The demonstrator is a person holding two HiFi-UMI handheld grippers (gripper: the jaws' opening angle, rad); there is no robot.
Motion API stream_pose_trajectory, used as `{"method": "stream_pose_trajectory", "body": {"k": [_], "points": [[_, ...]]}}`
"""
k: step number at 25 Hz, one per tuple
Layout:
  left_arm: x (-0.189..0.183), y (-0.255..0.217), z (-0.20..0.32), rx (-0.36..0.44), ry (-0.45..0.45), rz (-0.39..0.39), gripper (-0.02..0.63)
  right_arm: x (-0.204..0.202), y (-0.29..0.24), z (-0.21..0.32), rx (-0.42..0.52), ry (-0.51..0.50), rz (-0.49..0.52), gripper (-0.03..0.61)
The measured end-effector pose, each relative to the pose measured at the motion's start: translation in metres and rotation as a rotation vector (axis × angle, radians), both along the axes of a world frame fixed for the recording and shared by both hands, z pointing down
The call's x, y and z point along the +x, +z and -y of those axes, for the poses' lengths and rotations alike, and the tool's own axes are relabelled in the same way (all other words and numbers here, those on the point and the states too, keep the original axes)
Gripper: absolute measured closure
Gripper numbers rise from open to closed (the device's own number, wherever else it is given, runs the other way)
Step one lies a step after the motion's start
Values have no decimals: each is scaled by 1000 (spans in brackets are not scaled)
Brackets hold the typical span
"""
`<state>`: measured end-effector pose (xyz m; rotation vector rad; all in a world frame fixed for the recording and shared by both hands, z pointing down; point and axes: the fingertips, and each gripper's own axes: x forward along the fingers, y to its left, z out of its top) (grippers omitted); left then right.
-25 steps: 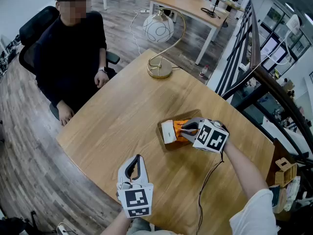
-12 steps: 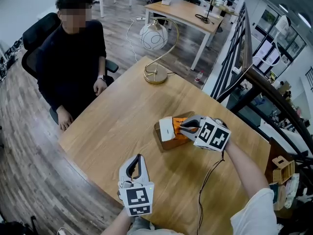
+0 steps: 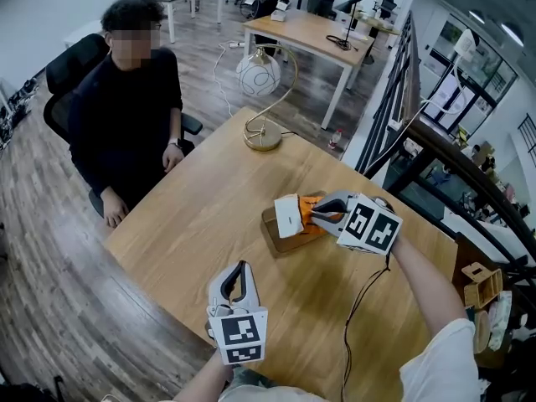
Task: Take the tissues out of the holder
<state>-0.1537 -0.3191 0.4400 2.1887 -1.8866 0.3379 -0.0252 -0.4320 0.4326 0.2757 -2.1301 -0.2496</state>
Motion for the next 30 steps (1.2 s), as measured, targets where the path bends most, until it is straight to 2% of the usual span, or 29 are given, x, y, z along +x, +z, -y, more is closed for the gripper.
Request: {"method": "stream_pose_trajectory", "body": {"k": [8, 15, 30], "points": [[10, -10, -14, 15, 29, 8, 607, 15, -14, -22, 19, 25, 9, 541], [24, -15, -32, 20, 52, -4, 607, 33, -11, -58, -14, 52, -3, 541], [67, 0, -54, -11, 106, 5, 607, 76, 31, -108, -99, 100, 6, 541]]}}
